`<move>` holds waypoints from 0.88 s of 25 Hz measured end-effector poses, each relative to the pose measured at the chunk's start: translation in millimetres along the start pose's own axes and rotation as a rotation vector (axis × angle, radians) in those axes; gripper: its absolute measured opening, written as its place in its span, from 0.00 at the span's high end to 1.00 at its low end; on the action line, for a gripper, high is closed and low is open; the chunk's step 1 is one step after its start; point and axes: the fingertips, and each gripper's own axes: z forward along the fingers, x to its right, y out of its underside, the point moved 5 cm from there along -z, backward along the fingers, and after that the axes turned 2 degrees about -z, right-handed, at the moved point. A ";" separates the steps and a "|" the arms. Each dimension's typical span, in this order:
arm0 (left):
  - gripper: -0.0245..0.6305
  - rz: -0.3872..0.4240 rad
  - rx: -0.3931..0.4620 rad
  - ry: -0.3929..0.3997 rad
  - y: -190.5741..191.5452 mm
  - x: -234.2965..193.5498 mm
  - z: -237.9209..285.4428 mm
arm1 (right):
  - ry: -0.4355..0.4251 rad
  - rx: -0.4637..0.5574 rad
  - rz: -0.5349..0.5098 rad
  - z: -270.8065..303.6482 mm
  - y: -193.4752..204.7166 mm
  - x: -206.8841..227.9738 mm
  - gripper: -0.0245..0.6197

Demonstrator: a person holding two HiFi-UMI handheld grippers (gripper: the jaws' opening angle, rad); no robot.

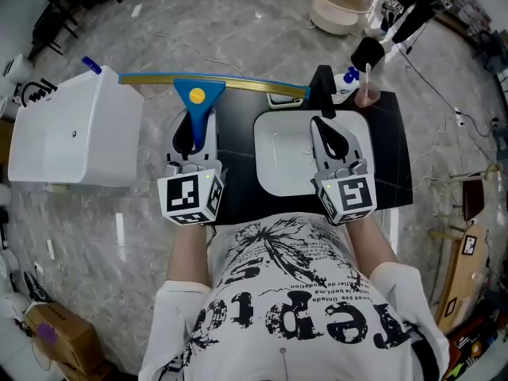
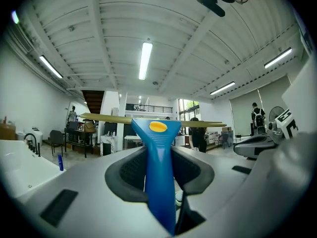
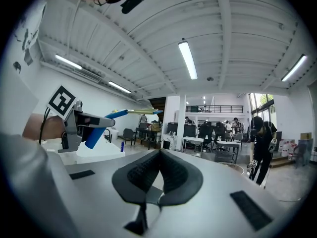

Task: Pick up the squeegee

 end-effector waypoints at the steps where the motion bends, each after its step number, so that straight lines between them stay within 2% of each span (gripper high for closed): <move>1: 0.75 0.002 0.000 0.001 0.7 0.6 0.1 | -0.003 0.001 0.000 -0.1 0.2 -0.2 0.94; 11: 0.75 -0.004 -0.020 0.017 9.3 5.3 -4.3 | -0.034 -0.010 0.001 -5.1 3.3 -5.0 0.94; 22: 0.75 0.001 -0.029 0.013 10.9 13.7 -7.4 | 0.002 0.002 0.013 -14.4 0.9 2.2 0.94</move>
